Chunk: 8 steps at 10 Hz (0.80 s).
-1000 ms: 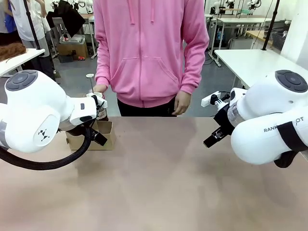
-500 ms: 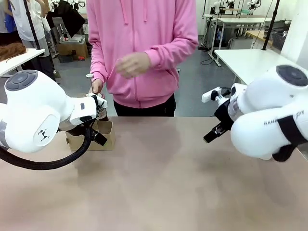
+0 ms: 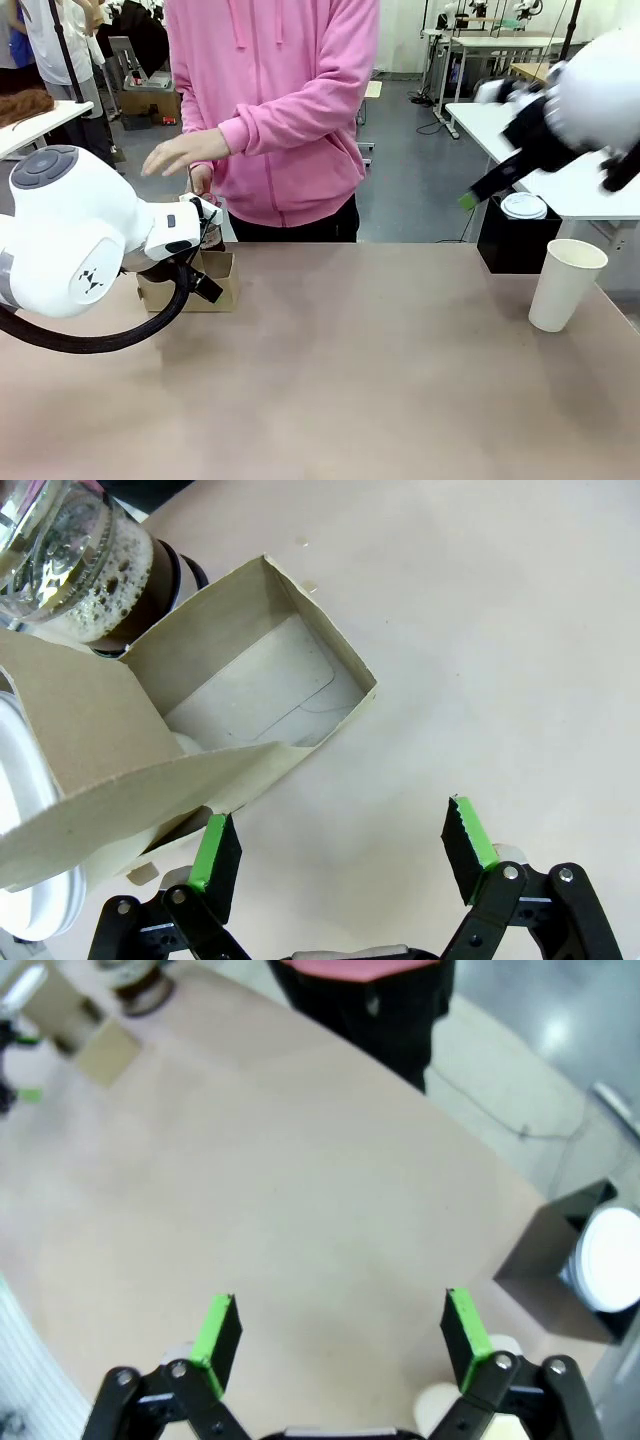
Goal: Pour a drink into a cup and package it in a carrier.
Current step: Pick up the 600 ml Paper Cup and place it in the middle top area of the table.
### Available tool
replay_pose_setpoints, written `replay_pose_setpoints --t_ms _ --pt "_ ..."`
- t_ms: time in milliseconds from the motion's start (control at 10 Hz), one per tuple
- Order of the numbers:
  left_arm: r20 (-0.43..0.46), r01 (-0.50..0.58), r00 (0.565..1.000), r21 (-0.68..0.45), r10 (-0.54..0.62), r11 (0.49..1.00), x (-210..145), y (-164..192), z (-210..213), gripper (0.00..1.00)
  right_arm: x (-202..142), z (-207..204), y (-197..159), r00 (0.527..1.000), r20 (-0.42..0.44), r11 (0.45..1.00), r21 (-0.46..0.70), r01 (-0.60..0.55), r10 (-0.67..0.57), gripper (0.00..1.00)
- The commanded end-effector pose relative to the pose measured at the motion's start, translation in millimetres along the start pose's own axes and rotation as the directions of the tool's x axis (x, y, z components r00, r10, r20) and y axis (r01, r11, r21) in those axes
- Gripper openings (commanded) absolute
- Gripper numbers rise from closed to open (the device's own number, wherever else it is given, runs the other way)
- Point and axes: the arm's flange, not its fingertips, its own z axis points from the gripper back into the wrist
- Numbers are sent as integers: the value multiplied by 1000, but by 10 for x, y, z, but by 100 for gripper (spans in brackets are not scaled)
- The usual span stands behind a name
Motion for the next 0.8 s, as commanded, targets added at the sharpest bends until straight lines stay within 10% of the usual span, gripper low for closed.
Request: replay_pose_setpoints --t_ms 0,700 --pt "0 0 1000 0 0 1000 -1 -2 0 100 -394 392 -779 991 68 978 166 -129 119 100" --pt "0 0 1000 0 0 1000 -1 -2 0 100 -2033 169 -1921 820 566 941 226 -254 85 100"
